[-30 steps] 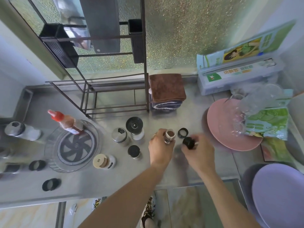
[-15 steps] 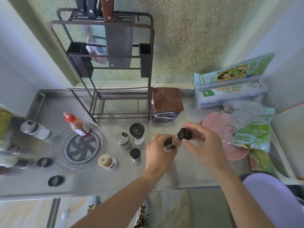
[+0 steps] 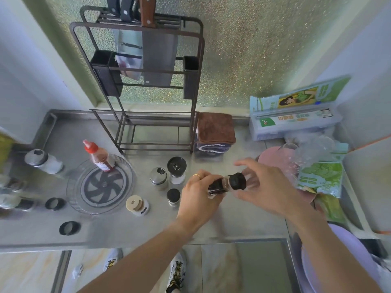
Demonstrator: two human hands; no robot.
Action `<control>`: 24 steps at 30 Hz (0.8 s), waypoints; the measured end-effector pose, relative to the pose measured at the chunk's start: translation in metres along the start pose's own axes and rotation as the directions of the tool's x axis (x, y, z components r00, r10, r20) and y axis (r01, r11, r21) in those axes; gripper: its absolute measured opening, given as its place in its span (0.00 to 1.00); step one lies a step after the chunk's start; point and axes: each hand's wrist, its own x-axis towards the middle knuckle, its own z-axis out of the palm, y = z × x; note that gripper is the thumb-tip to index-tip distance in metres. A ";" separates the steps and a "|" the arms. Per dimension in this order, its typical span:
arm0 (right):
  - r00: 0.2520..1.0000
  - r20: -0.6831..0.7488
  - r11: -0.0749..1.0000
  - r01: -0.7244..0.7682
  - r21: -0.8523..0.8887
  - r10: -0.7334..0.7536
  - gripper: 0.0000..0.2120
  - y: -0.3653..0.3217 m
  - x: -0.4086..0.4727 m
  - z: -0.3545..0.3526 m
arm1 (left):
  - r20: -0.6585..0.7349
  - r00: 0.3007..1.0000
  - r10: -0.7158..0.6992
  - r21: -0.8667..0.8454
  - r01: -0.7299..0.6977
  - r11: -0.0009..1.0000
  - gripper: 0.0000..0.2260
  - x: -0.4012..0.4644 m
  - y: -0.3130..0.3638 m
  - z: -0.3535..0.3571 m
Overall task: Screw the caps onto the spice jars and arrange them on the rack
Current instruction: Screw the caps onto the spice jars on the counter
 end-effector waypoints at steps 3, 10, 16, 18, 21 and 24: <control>0.998 0.000 0.995 -0.061 -0.080 0.061 0.17 -0.004 0.002 0.000 | 0.000 0.999 0.033 0.031 -0.033 0.999 0.16 0.000 0.001 -0.001; 0.988 0.072 0.989 -0.128 -0.080 0.134 0.21 0.000 -0.003 0.000 | 0.018 0.998 0.062 0.061 -0.063 0.996 0.16 -0.003 -0.002 0.000; 0.990 0.062 0.992 -0.123 -0.033 0.125 0.20 -0.003 -0.004 0.004 | 0.025 0.999 0.038 0.061 -0.039 0.997 0.15 -0.006 -0.005 0.003; 0.979 0.073 0.979 -0.183 -0.090 0.190 0.29 -0.004 -0.005 0.003 | 0.033 0.999 0.034 0.053 -0.035 0.998 0.15 -0.006 -0.005 0.003; 0.984 0.082 0.987 -0.152 -0.054 0.156 0.19 -0.010 -0.007 0.004 | 0.037 0.999 0.023 0.037 -0.025 0.999 0.15 -0.006 -0.005 0.003; 0.983 0.129 0.975 -0.102 -0.197 0.129 0.08 -0.008 -0.007 0.008 | 0.042 0.999 0.017 0.052 -0.019 0.998 0.15 -0.009 -0.007 0.003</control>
